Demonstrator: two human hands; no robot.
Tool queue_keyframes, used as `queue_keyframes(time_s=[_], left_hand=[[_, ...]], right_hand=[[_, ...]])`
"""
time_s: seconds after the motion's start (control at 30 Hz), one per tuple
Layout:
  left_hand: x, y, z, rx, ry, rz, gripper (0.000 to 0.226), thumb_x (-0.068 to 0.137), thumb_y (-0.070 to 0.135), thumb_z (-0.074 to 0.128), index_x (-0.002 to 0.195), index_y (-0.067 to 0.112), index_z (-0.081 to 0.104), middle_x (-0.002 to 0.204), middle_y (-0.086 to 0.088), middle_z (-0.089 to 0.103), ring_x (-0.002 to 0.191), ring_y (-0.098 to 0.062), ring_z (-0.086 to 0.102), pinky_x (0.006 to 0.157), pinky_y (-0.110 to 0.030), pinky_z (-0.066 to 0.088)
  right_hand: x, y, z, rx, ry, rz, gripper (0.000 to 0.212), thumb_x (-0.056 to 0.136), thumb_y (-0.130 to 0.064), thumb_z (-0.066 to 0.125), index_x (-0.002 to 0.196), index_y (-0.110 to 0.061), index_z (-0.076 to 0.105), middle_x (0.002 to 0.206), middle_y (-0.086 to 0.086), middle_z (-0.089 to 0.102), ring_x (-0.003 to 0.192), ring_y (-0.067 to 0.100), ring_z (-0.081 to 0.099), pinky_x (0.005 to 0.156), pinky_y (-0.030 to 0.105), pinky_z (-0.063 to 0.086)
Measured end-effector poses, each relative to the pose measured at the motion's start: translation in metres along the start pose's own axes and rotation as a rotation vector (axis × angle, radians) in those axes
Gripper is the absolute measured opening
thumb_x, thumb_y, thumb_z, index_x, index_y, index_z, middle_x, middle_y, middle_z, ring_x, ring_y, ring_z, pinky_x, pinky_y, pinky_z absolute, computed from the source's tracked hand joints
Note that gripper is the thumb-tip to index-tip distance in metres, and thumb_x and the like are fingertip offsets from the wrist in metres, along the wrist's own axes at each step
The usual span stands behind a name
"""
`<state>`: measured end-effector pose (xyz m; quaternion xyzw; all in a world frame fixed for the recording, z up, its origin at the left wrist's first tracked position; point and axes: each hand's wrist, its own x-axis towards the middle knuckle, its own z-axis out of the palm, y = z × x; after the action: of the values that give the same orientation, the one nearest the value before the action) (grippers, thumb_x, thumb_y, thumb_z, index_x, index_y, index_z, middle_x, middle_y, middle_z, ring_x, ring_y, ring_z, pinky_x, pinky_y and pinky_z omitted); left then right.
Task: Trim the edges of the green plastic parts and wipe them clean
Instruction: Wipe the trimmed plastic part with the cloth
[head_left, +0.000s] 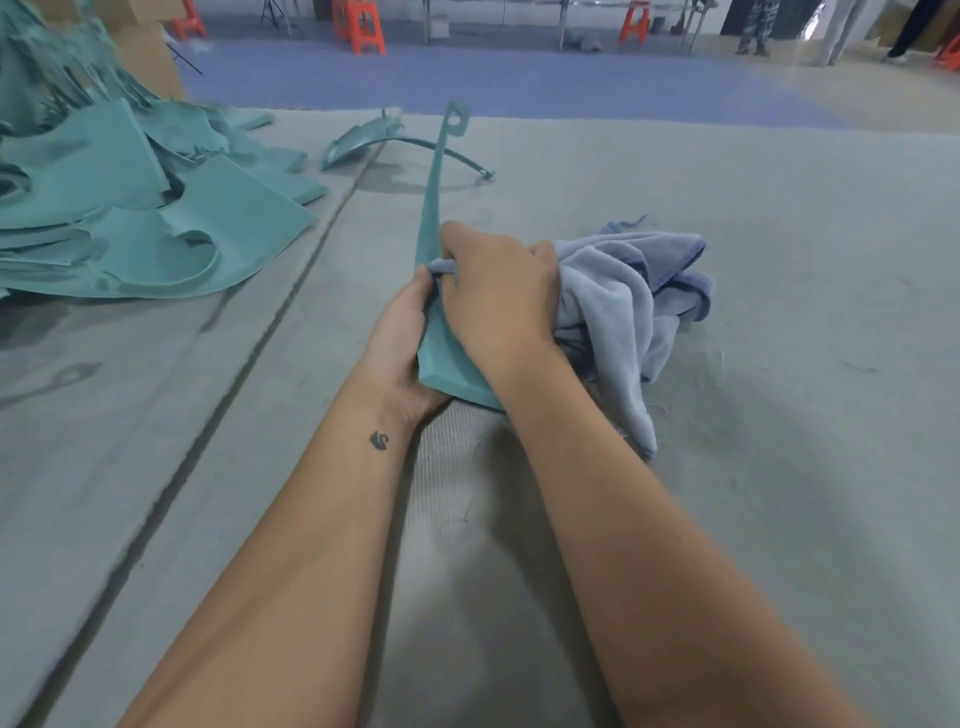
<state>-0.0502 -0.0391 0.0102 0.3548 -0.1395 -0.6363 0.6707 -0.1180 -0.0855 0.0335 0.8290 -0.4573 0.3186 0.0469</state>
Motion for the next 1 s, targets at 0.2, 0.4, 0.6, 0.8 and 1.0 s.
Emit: queue_keyframes(time_s=[0.2, 0.4, 0.6, 0.8, 1.0], left_hand=[[0.002, -0.003, -0.005, -0.029, 0.02, -0.052, 0.054, 0.101, 0.04, 0.041, 0.073, 0.012, 0.078, 0.079, -0.006, 0.074, 0.07, -0.022, 0.073, 0.057, -0.033, 0.057], [-0.001, -0.002, -0.007, -0.072, 0.066, -0.053, 0.032, 0.101, 0.038, 0.044, 0.104, 0.019, 0.069, 0.072, -0.004, 0.071, 0.063, -0.021, 0.071, 0.055, -0.031, 0.056], [-0.002, -0.003, -0.007, -0.038, 0.048, -0.021, 0.033, 0.099, 0.034, 0.048, 0.128, 0.023, 0.06, 0.076, -0.003, 0.072, 0.064, -0.02, 0.071, 0.055, -0.031, 0.056], [-0.002, -0.004, -0.006, -0.031, 0.042, 0.017, 0.022, 0.102, 0.027, 0.045, 0.11, 0.024, 0.065, 0.071, -0.003, 0.072, 0.058, -0.017, 0.069, 0.049, -0.029, 0.055], [-0.001, -0.004, -0.007, -0.004, 0.029, -0.001, 0.023, 0.103, 0.027, 0.041, 0.117, 0.023, 0.06, 0.078, -0.008, 0.074, 0.063, -0.022, 0.072, 0.049, -0.034, 0.055]], right_hand=[[-0.001, 0.007, -0.002, 0.025, -0.152, 0.048, 0.033, 0.09, -0.018, 0.049, 0.064, -0.023, 0.029, 0.059, -0.006, 0.039, 0.069, 0.022, 0.042, 0.076, 0.035, 0.02], [-0.007, 0.013, -0.008, -0.013, -0.227, 0.05, 0.033, 0.093, -0.021, 0.047, 0.064, -0.024, 0.032, 0.063, -0.007, 0.039, 0.074, 0.021, 0.043, 0.076, 0.036, 0.021], [-0.012, 0.016, -0.011, -0.028, -0.257, 0.046, 0.033, 0.093, -0.02, 0.046, 0.064, -0.024, 0.03, 0.061, -0.007, 0.038, 0.074, 0.02, 0.041, 0.077, 0.037, 0.021], [-0.013, 0.019, -0.011, -0.069, -0.266, 0.124, 0.033, 0.09, -0.021, 0.046, 0.067, -0.025, 0.023, 0.063, -0.006, 0.036, 0.072, 0.022, 0.038, 0.079, 0.037, 0.02], [-0.013, 0.026, -0.014, -0.046, -0.29, 0.138, 0.029, 0.089, -0.02, 0.047, 0.067, -0.023, 0.028, 0.062, -0.005, 0.038, 0.073, 0.022, 0.039, 0.079, 0.037, 0.02]])
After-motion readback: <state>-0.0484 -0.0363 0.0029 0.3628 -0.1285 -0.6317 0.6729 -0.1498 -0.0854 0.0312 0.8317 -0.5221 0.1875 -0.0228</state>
